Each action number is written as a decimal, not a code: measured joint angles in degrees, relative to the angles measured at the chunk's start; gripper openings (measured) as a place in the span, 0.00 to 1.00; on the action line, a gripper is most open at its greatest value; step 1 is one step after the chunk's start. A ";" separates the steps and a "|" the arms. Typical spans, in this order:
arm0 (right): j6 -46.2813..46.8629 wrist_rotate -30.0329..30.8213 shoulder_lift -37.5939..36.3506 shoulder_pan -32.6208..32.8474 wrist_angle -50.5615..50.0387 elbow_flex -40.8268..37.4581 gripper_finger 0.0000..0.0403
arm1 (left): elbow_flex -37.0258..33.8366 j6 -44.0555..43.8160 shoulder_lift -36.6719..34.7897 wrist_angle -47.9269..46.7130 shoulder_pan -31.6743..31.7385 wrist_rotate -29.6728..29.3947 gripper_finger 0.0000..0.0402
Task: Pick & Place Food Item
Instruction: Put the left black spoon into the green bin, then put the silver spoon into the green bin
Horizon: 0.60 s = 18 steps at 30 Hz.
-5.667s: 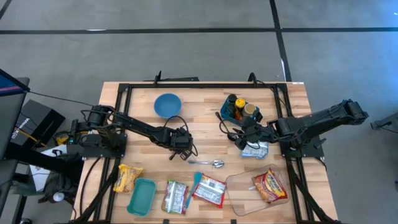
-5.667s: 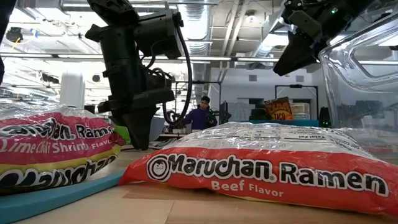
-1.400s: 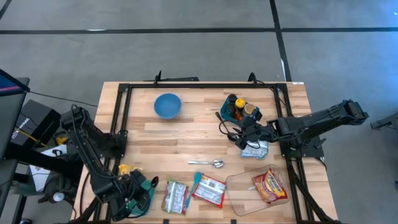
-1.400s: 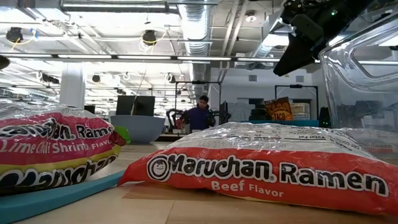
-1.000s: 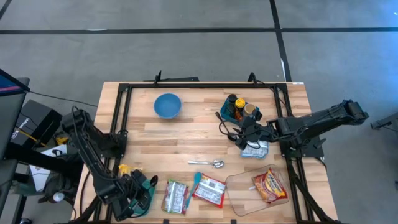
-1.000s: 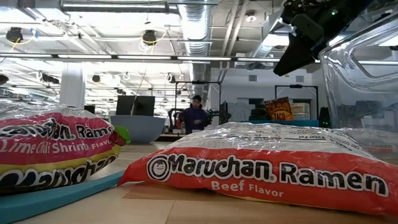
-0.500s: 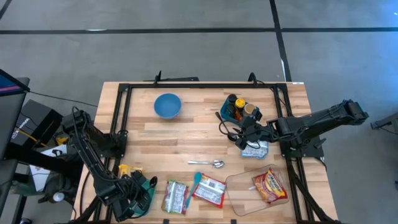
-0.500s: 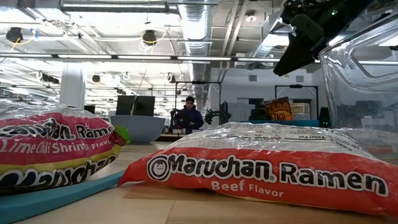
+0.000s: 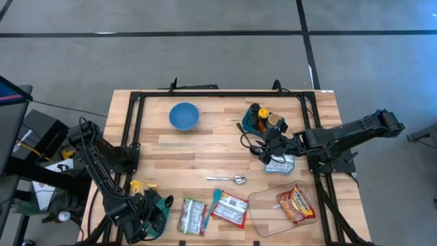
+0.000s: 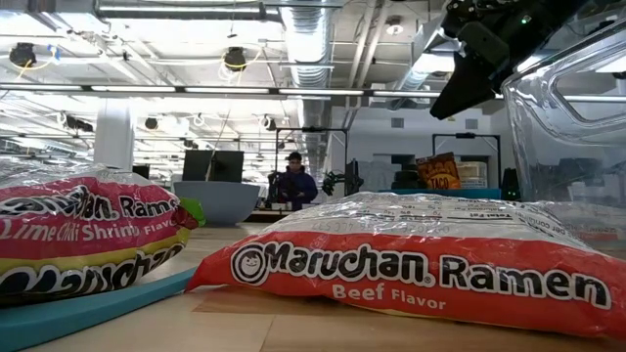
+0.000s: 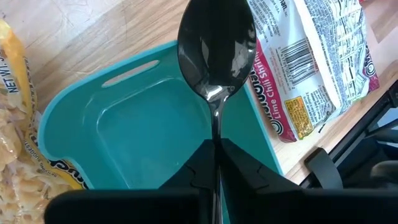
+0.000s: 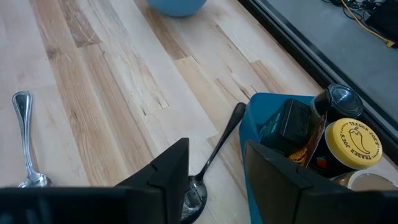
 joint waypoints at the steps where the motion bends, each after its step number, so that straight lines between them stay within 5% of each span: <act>1: -0.01 0.00 0.00 0.00 0.00 0.00 0.37 | 0.00 0.00 0.00 0.01 0.00 0.00 0.03; 18: 0.00 0.00 0.00 0.00 0.00 0.00 0.37 | 0.00 0.00 -0.07 0.01 0.00 0.02 0.20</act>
